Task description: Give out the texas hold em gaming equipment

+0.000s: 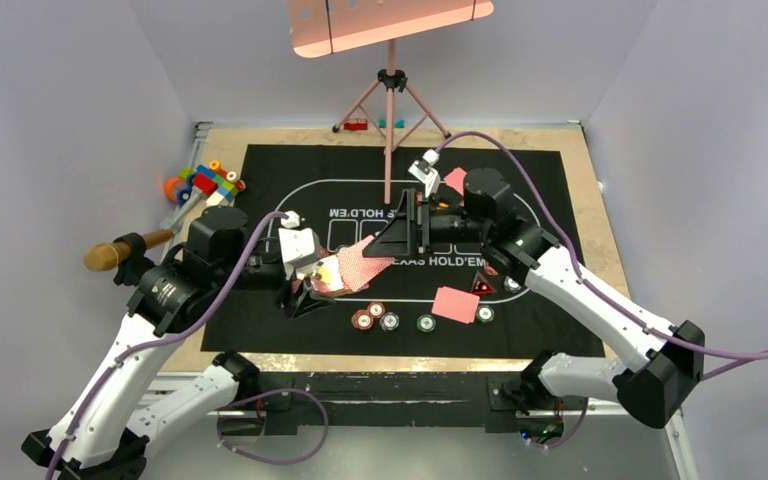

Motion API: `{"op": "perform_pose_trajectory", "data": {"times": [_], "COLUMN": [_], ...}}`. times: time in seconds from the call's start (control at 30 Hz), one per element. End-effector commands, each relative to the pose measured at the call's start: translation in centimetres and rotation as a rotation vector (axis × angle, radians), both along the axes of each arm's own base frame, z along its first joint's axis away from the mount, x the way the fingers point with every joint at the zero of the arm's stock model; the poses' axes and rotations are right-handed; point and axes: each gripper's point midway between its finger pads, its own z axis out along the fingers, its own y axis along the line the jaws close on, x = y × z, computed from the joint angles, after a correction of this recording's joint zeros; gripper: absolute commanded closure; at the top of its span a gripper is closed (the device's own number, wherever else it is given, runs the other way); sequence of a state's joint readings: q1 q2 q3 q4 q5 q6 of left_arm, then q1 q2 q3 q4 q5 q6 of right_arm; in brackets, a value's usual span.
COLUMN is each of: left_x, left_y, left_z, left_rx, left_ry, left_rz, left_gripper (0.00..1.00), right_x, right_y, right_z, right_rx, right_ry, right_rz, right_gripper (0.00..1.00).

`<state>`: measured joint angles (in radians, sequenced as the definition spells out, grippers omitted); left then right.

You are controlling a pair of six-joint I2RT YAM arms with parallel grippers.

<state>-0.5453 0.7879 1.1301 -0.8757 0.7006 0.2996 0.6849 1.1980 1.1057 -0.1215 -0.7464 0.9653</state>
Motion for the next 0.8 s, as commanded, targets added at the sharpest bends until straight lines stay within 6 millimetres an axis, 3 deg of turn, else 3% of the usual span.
{"op": "perform_pose_trajectory", "data": {"times": [0.0,0.23,0.57,0.77], "left_x": [1.05,1.14,1.11,0.97], "left_y": [-0.6,-0.67,-0.64,-0.53], "left_z": [1.56,1.61,1.67,1.65], "left_rx": [-0.044,-0.047,-0.05,-0.05], "left_ry": [-0.087,-0.086,-0.088,-0.089], "left_rz": [-0.009,-0.006,-0.005,-0.004], "left_gripper": [1.0,1.0,1.0,1.0], "right_x": [-0.86,-1.44,-1.45,-1.31], "right_y": [1.2,1.87,1.53,1.11], "right_z": [0.69,0.41,0.14,0.82], "right_rx": [0.05,0.073,0.024,0.008], "right_ry": [-0.008,0.017,0.022,-0.003], "right_rz": [0.022,0.024,0.013,-0.007], "right_gripper": [0.02,0.05,0.48,0.67]}}
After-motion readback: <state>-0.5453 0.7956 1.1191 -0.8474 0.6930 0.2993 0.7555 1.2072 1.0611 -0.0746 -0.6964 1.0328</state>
